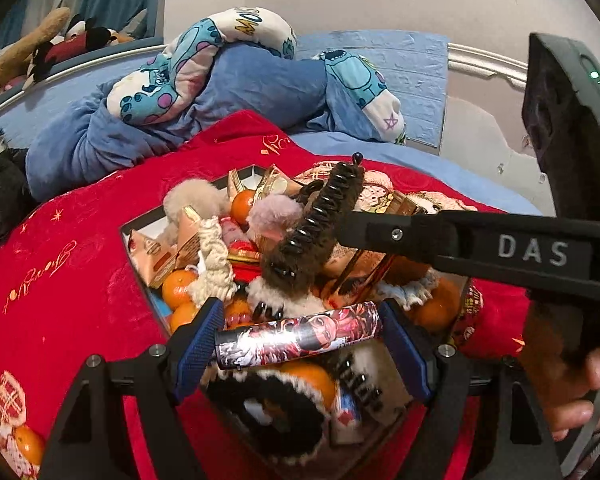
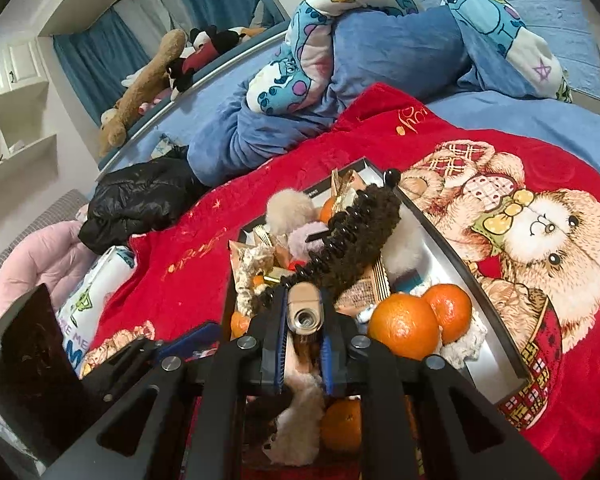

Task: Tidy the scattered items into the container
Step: 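Open both grippers to drop the lipstick tube and wrapper into the tray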

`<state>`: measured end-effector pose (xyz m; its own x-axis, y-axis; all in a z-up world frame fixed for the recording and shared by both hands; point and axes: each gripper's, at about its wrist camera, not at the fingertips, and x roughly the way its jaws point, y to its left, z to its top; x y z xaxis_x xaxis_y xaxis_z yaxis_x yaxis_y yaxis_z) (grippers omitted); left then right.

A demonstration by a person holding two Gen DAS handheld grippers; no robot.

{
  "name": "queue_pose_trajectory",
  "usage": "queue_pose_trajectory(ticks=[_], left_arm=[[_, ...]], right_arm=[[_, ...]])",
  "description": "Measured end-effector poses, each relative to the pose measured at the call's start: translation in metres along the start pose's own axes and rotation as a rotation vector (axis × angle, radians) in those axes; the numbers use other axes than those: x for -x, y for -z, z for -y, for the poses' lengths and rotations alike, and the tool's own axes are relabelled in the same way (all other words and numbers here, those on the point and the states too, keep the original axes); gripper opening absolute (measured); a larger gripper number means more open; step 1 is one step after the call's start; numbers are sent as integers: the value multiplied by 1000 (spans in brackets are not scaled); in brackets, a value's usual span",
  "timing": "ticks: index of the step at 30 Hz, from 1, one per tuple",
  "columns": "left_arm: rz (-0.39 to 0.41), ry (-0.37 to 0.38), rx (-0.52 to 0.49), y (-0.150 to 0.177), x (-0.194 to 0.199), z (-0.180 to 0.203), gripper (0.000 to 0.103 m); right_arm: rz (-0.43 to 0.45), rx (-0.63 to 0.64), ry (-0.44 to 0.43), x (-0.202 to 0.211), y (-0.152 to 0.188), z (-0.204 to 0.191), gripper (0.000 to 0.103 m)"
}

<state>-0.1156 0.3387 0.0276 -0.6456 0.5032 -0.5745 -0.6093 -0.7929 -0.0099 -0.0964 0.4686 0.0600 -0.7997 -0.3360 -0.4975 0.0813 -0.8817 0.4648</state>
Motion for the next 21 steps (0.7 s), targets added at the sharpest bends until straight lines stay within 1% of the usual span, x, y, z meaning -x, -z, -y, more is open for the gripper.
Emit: queue_pose_trajectory(ticks=[1, 2, 3, 4, 5, 7, 8, 9, 10, 12, 14, 17, 19, 21], left_arm=[[3, -4, -5, -2, -2, 1, 81], [6, -13, -14, -4, -4, 1, 81], [5, -23, -23, -5, -5, 2, 81], [-6, -37, -40, -6, -8, 3, 82], [-17, -43, -48, -6, -9, 3, 83], [-35, -78, -51, -5, -12, 2, 91], [-31, -96, -45, -5, -12, 1, 93], [-20, -99, -30, -4, -11, -3, 99], [-15, -95, -14, -4, -9, -6, 101], [-5, -88, 16, -5, -7, -12, 101], [7, -80, 38, -7, -3, -18, 102], [20, -82, 48, -10, 3, -25, 103], [33, -100, 62, -10, 11, -30, 103], [29, -120, 75, -9, 20, -33, 103]], right_arm=[[7, -5, -4, 0, -1, 1, 29], [13, -9, -8, 0, -1, 1, 40], [26, -16, -17, 1, -2, 2, 48], [35, -20, -22, 2, -2, 2, 52], [48, -25, -28, 4, -3, 2, 60], [55, -27, -29, 6, -5, 2, 72], [57, -31, -24, 7, -5, 2, 87], [65, -37, -15, 8, -5, 3, 94], [68, -50, -14, 10, -6, 5, 96], [72, -82, -49, 13, -7, 9, 103], [99, -107, -77, 19, -8, 13, 103], [140, -124, -97, 27, -10, 15, 103], [170, -142, -108, 33, -10, 16, 103], [200, -161, -117, 39, -11, 15, 103]])
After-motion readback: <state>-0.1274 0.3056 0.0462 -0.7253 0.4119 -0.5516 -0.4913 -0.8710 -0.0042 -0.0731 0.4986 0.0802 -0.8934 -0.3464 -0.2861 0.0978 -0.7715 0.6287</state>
